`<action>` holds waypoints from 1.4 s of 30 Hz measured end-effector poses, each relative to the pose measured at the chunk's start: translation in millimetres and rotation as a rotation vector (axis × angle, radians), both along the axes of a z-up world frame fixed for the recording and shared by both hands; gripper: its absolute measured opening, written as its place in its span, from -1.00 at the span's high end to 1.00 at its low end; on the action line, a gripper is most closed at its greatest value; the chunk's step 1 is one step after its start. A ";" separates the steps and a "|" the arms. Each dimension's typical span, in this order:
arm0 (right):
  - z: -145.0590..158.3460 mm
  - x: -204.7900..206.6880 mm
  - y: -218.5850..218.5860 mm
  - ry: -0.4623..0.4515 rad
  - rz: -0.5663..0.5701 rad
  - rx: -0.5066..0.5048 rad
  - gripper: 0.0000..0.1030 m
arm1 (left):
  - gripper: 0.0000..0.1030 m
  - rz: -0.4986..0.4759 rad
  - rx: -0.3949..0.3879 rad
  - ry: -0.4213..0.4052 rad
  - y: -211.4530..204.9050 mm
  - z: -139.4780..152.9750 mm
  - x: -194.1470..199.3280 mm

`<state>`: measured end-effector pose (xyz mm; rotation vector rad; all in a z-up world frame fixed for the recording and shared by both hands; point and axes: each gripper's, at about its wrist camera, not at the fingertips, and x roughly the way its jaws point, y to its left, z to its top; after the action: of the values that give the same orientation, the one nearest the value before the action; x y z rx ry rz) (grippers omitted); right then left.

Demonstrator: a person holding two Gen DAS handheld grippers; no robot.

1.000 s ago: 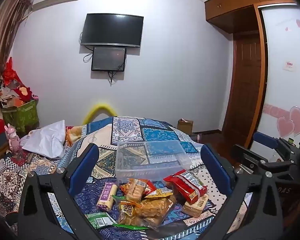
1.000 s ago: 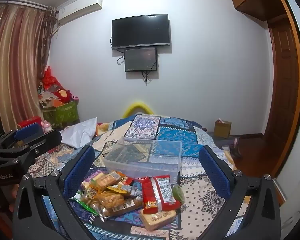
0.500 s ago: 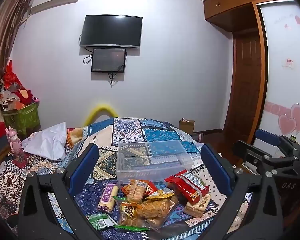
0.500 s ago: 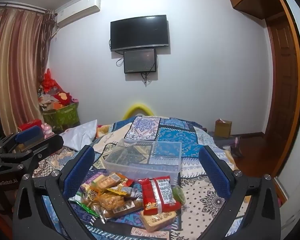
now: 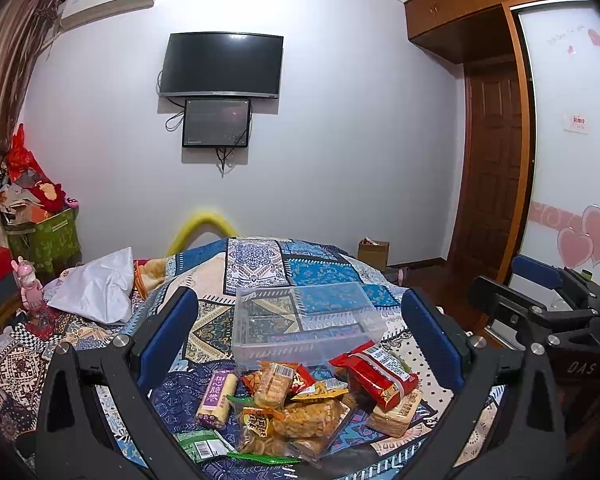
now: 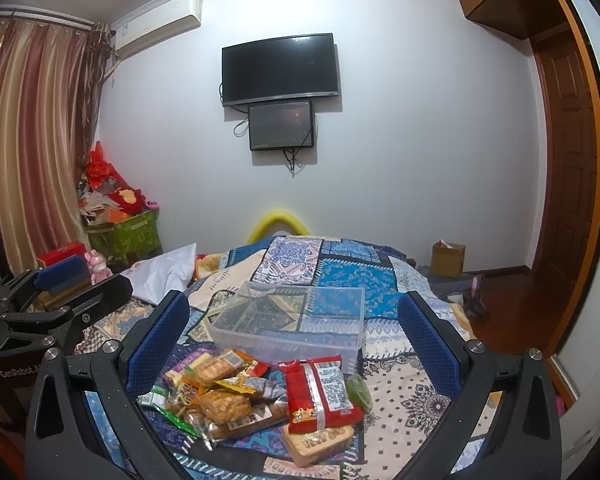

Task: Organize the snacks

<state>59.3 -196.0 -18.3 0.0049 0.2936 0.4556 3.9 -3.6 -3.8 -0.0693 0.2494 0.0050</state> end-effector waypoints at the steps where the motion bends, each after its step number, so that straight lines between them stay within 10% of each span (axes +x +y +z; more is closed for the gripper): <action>1: 0.1 0.2 -0.4 0.000 0.000 0.001 -1.00 | -1.00 0.000 -0.001 0.000 -0.1 1.1 -0.4; 42: -2.6 1.0 0.0 0.001 0.009 0.017 -1.00 | -1.00 -0.011 -0.001 0.011 -3.9 -2.2 4.9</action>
<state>60.3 -196.1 -20.9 0.0200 0.2910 0.4672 8.8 -7.5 -5.9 -0.0690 0.2611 -0.0054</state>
